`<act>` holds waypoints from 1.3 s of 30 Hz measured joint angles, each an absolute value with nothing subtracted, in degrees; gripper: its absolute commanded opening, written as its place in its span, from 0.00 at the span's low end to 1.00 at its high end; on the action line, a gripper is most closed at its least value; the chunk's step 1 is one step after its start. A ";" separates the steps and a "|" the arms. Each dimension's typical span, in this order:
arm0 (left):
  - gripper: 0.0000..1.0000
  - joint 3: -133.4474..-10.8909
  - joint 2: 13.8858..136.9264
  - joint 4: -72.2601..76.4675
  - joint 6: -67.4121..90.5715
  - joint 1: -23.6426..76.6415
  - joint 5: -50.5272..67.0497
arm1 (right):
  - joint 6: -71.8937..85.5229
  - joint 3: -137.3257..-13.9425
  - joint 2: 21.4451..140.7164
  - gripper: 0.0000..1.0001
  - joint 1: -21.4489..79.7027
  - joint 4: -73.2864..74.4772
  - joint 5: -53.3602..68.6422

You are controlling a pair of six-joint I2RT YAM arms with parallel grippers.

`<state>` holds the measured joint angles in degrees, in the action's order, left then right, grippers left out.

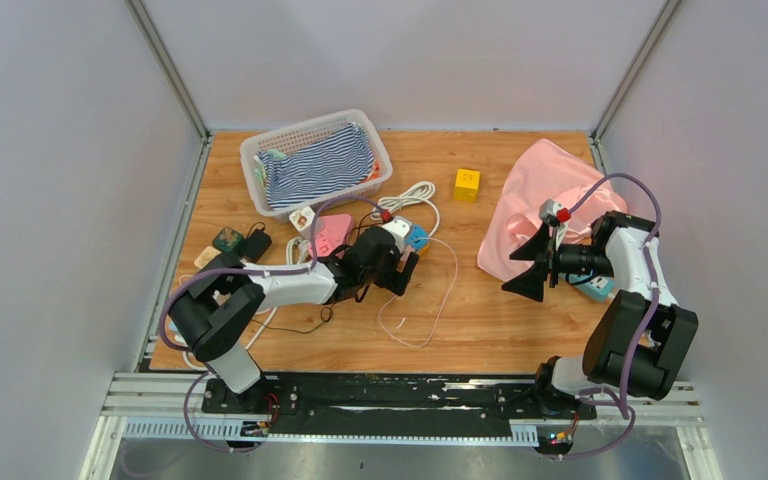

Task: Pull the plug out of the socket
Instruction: Pick up the socket from the center of the board.

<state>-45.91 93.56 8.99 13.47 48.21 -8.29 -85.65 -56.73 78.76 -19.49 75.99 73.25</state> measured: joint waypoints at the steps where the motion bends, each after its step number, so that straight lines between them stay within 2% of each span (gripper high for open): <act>1: 0.89 -46.09 93.78 8.78 13.47 48.21 -8.40 | -85.67 -56.73 78.76 1.00 -19.49 76.05 73.25; 7: 0.86 -47.35 95.46 7.01 13.52 48.18 -9.52 | -85.78 -56.73 78.76 1.00 -19.49 76.09 73.25; 18: 0.75 -48.51 96.77 5.72 13.52 48.18 -9.69 | -86.06 -56.73 78.76 1.00 -19.49 76.12 73.25; 23: 0.62 -48.53 97.03 5.54 13.47 48.18 -9.69 | -86.19 -56.73 78.78 1.00 -19.49 76.14 73.28; 36: 0.13 -48.56 97.03 5.17 12.38 48.18 -7.35 | -86.41 -56.73 79.13 1.00 -19.49 76.36 73.25; 39: 0.06 -48.53 96.88 5.06 11.94 48.14 -6.44 | -86.41 -56.73 79.13 1.00 -19.49 76.38 73.25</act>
